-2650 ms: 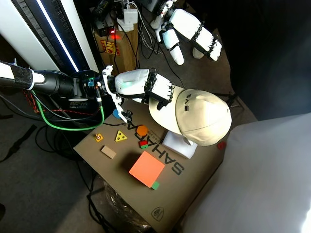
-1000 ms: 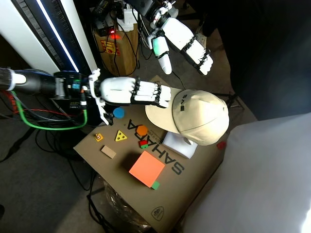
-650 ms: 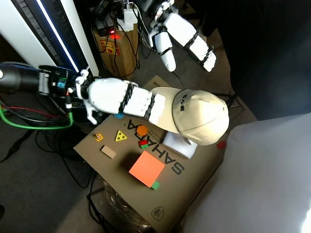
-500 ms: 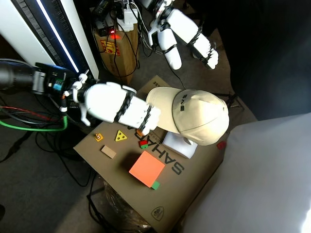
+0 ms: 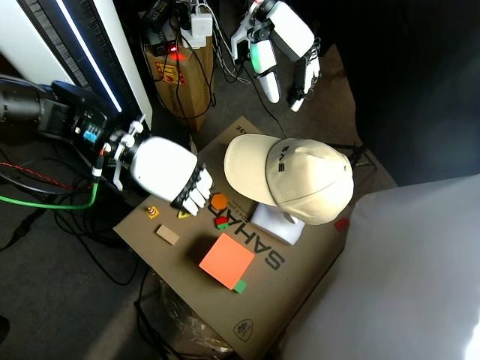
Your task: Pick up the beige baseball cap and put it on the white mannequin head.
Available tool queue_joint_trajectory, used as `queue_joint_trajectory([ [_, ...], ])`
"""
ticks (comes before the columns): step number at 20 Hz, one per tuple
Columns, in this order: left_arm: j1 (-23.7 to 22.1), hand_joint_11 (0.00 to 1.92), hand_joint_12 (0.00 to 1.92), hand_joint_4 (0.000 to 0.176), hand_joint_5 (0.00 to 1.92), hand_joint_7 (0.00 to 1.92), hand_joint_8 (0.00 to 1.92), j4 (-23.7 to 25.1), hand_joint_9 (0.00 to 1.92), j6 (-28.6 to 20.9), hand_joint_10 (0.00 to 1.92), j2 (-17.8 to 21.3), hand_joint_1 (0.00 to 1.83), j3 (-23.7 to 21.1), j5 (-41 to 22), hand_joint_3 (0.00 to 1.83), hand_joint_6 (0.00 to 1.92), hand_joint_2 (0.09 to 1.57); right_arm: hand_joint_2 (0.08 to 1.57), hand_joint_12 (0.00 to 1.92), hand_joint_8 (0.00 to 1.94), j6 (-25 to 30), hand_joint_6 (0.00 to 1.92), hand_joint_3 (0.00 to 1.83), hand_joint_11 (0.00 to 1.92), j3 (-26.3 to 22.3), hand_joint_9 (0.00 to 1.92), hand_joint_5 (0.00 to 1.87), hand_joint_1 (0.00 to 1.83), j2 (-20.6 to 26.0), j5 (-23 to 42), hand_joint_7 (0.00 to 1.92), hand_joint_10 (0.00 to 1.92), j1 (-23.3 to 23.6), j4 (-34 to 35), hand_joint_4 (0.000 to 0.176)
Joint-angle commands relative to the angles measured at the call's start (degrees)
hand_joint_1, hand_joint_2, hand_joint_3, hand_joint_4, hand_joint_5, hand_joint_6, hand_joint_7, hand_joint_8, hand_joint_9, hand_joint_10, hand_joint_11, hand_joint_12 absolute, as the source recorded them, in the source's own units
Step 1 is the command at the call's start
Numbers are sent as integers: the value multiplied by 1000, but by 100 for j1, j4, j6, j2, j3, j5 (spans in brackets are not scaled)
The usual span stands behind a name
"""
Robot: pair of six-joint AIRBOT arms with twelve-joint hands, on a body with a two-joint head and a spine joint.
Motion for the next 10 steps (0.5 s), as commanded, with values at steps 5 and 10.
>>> queue_joint_trajectory([
  [5, -434, 1385, 1921, 0, 1056, 1265, 1921, 268, 1348, -37, 1921, 183, 1142, -178, -444, 0, 1453, 1174, 1087, 1921, 1941, 268, 1921, 0, 1899, -143, 1689, 1265, 1021, 290, -217, 1487, 1921, 230, -550, 0],
  [10, -989, 1622, 1921, 0, 1155, 1435, 1921, -131, 1543, -37, 1921, 184, 1198, -275, -345, 11, 1749, 1150, 1339, 1921, 1941, 469, 1921, 34, 1921, -151, 1767, 1389, 895, 611, -897, 1627, 1921, 518, -703, 176],
])
